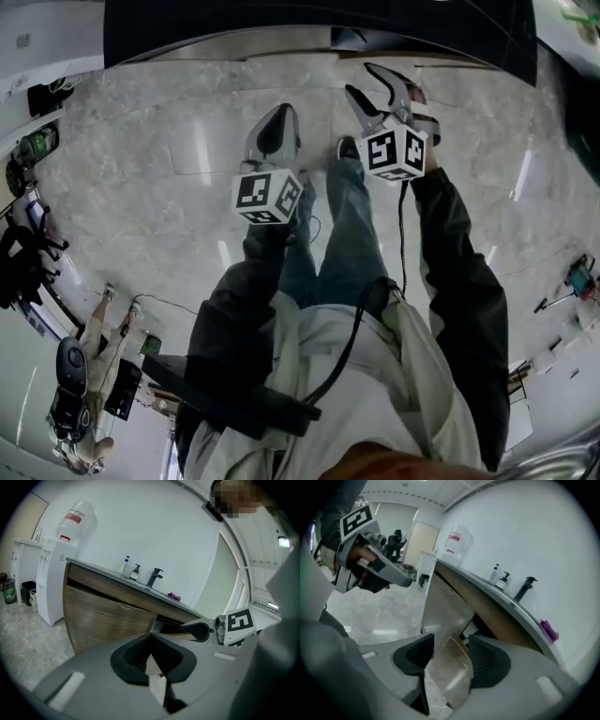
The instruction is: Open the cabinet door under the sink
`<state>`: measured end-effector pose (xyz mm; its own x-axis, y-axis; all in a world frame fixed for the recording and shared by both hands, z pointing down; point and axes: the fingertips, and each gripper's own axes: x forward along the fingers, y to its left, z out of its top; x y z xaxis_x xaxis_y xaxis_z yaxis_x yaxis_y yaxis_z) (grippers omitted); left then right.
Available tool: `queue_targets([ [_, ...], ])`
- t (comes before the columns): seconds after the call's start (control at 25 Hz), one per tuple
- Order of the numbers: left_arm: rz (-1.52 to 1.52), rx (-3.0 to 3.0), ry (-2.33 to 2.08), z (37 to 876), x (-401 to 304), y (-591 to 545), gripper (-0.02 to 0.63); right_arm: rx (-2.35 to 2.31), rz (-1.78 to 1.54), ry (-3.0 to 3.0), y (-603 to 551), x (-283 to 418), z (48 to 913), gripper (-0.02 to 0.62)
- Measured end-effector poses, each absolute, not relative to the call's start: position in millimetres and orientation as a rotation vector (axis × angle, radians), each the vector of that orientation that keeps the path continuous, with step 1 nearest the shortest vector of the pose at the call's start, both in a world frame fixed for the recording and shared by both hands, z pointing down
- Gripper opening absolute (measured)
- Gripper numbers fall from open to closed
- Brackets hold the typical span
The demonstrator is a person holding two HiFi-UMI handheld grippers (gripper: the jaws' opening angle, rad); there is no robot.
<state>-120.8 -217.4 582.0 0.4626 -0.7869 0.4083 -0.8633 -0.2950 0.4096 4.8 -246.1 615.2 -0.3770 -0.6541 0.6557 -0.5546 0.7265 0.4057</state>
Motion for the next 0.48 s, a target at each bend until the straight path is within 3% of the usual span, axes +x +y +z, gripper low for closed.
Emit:
queue_targets([
  [0.32,0.193,2.098,-1.397,608,-108,-226,0.006,0.432,-0.219,-1.849,-280,2,680,0.219],
  [0.48,0.202,2.093,-1.397,611,-100,-221,0.006,0.454,-0.202,-1.823,-287,0,684,0.148],
])
